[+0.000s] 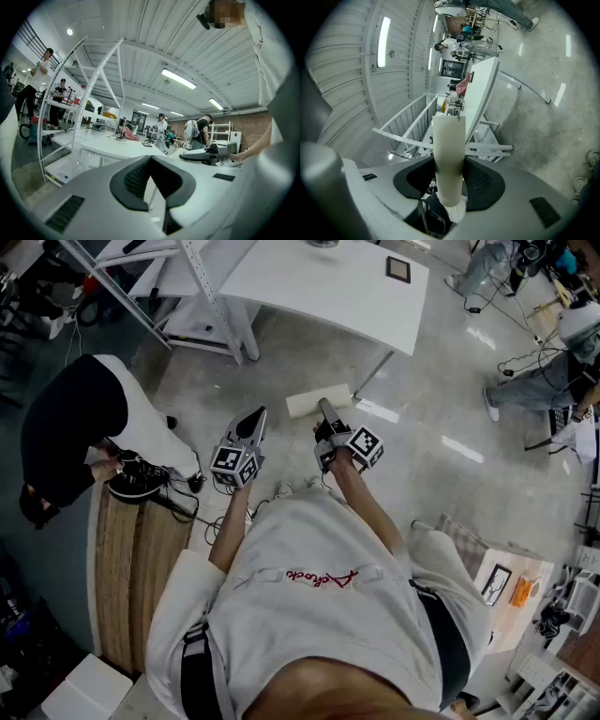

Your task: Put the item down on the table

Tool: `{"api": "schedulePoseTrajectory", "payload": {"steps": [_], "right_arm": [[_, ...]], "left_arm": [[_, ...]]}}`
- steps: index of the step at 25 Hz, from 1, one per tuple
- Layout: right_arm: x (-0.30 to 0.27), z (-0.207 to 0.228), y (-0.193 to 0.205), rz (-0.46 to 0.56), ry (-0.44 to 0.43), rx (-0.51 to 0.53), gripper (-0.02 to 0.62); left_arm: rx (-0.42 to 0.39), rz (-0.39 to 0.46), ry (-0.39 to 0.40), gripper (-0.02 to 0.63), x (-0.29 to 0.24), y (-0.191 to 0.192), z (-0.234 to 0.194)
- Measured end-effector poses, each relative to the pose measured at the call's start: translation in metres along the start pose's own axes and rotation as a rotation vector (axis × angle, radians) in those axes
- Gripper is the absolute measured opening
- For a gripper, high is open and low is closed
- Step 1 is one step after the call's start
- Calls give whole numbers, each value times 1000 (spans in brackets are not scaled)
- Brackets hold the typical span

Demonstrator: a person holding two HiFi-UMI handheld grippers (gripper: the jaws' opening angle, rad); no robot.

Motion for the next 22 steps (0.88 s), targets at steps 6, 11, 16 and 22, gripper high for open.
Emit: {"api": "schedulePoseTrajectory", "payload": {"steps": [6,11,16,22], "right_arm": [[2,1,-6,0,-12,-18,193],[7,1,-14,1,-16,-11,193],[13,9,-24,-8,-12,-28,193],[13,16,-44,-41,-14,-16,193]], "left_arm": [[2,-3,9,18,-5,0,6],[-9,-10,4,18,-10,-1,15],[-5,-13,-10,18,-19,4,26],[-3,-5,-35,18,-37,7,40]]}}
Point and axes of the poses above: the fingertips, and each gripper's own axes: x backward along the fingers, z to its right, y out of its underside, the point moved 6 cm from there along x, backward along the fingers, and after that the axes turned 9 degrees about y, right-handed, at the moved point
